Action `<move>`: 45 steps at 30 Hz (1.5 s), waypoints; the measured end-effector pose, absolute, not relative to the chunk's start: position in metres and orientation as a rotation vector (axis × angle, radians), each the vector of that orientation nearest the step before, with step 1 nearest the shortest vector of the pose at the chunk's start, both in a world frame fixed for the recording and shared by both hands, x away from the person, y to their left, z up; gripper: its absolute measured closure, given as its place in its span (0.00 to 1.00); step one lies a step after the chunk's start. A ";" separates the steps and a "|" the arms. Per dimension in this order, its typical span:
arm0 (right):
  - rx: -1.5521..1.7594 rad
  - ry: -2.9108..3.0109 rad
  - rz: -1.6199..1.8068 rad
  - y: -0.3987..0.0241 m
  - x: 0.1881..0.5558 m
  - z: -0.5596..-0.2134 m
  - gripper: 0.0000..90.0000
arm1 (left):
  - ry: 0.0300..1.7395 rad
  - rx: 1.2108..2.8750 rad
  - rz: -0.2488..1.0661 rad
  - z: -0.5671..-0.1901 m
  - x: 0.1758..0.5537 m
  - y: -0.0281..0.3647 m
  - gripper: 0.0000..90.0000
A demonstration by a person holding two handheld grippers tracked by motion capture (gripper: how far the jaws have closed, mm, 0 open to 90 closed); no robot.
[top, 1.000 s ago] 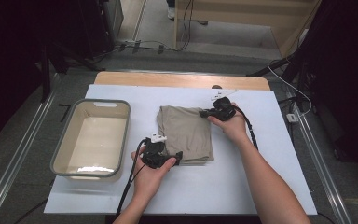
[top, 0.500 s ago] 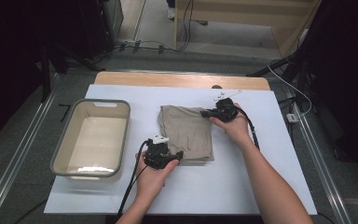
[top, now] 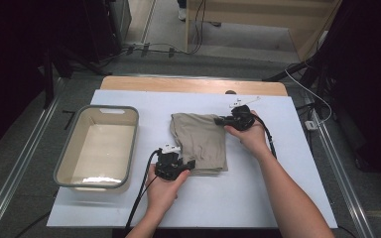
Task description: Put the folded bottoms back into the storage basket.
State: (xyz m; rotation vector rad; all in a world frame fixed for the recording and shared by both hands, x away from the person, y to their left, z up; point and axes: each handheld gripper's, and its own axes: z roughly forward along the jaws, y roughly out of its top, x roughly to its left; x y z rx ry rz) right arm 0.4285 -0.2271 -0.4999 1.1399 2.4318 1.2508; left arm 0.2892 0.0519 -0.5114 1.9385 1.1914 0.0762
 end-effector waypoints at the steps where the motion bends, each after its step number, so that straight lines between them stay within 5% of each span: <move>1: 1.145 2.432 1.258 -0.228 0.428 -0.500 0.91 | 1.183 1.941 0.085 -0.511 0.289 0.052 0.72; 13: 1.125 2.402 1.314 -0.227 0.420 -0.486 0.92 | 1.102 1.937 0.139 -0.507 0.284 0.053 0.79; 45: 1.065 2.287 1.459 -0.232 0.399 -0.434 0.92 | 0.971 1.836 0.266 -0.460 0.269 0.070 0.80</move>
